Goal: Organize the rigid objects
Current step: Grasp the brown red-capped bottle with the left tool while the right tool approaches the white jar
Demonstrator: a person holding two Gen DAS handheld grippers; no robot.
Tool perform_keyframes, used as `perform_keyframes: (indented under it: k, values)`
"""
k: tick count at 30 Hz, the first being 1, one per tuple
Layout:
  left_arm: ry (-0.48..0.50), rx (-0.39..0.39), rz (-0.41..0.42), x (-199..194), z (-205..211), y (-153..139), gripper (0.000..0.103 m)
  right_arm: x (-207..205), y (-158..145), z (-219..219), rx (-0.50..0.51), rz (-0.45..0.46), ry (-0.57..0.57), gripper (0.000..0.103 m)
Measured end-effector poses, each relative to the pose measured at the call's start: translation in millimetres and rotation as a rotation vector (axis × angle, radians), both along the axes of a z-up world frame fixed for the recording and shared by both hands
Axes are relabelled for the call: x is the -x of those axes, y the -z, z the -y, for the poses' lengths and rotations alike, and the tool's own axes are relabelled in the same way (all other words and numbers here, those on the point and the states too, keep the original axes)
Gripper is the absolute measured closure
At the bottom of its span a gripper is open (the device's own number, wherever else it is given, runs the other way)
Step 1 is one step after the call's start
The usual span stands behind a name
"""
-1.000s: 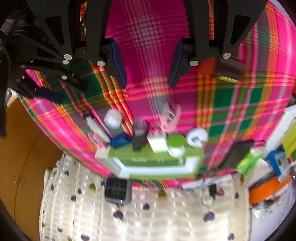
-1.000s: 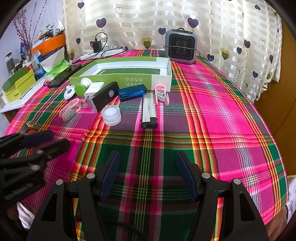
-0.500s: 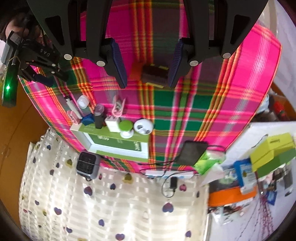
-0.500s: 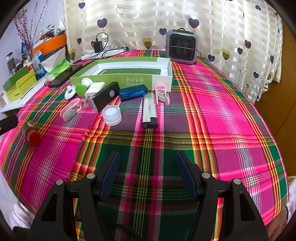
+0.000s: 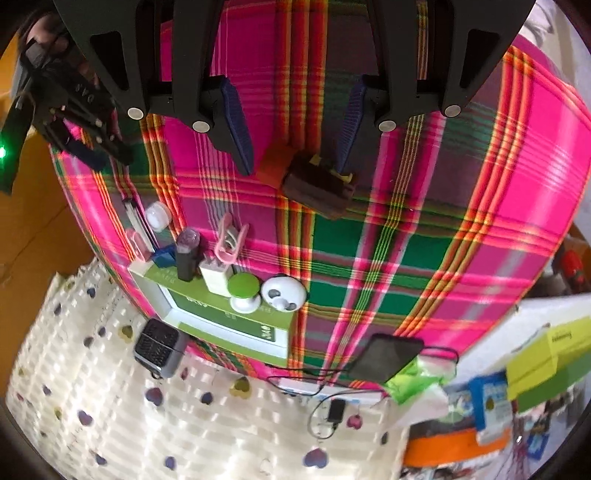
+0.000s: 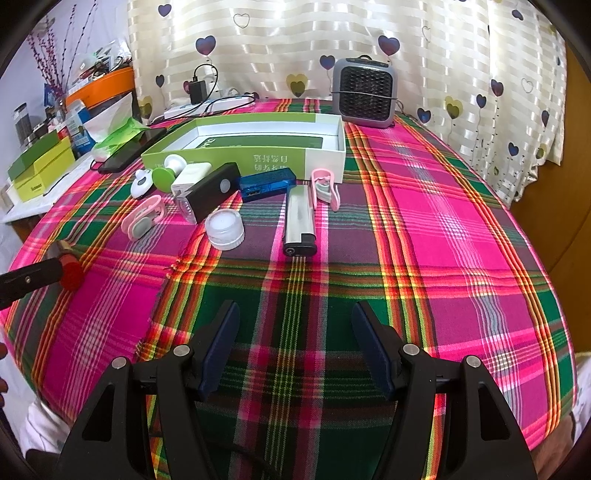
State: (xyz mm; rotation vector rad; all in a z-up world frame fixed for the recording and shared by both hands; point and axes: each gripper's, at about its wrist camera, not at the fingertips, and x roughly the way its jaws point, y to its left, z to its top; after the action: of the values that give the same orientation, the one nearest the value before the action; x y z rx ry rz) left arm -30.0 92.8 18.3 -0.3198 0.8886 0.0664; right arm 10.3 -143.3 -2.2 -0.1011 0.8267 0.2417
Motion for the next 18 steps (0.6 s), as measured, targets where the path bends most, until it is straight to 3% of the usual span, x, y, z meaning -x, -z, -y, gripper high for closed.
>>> perform_keyframes:
  k: [4, 12, 18]
  values:
    - [-0.031, 0.053, -0.003, -5, -6, 1, 0.058, -2, -1, -2, -0.014, -0.007, -0.024, 0.039]
    - [-0.040, 0.063, 0.001, -16, -5, 6, 0.055, -8, -4, -7, -0.055, -0.025, -0.081, 0.039]
    - [-0.038, 0.014, -0.010, -29, 1, 8, 0.055, -12, -10, -15, -0.049, -0.002, -0.128, 0.039]
